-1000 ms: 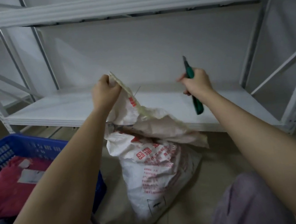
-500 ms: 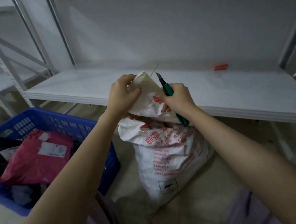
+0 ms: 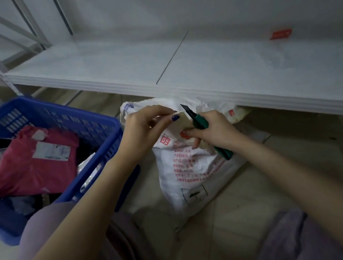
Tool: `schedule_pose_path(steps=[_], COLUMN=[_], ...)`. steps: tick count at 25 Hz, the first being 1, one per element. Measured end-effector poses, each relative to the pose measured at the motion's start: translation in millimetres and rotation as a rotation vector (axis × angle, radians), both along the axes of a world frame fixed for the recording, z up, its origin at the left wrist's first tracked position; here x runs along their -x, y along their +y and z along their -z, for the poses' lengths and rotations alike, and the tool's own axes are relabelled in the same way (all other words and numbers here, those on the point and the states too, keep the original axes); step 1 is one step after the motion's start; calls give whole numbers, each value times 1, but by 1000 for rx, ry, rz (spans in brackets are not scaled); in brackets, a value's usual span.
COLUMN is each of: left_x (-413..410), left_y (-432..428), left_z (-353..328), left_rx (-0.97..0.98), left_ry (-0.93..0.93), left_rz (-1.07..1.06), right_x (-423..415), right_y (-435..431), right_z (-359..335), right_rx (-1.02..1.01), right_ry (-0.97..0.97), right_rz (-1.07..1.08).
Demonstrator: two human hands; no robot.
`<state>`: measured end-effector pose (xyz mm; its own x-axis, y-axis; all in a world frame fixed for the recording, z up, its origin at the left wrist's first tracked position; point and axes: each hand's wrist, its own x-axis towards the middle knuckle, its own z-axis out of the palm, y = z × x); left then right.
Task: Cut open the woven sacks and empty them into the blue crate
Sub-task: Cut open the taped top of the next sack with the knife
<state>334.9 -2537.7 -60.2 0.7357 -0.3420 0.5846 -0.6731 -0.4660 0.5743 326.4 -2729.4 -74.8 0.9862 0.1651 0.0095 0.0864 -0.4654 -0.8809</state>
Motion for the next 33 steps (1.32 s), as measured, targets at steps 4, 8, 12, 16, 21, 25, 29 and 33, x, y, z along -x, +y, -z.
schedule_pose_path(steps=[4,8,12,16,21,25,29,33], left_x=[-4,-6,-13,-14,-13,-13,-10,-10], left_y=[-8,-1,2,-1,-4,-3,-4,-3], left_z=[3,8,9,9,8,7,6,6], left_rx=[97,212,263,261,268,258,252,238], left_ry=[134,266,344,351,367,353,351,340], left_rz=[10,11,10,9,13,2,12,27], right_x=[-2,-2,5,12,12,13,15,14], right_y=[-2,-6,-10,-16,-18,-17,-17,-15], right_z=[-1,-9,-14,-17,-21,-23,-23,-22], right_rx=[49,-128,-87,67,271,289,273,264], right_ry=[81,149,80,-75,-112,-86,-101,-99], right_rz=[-40,-59,-35,-109,-178,-172,-160,-148])
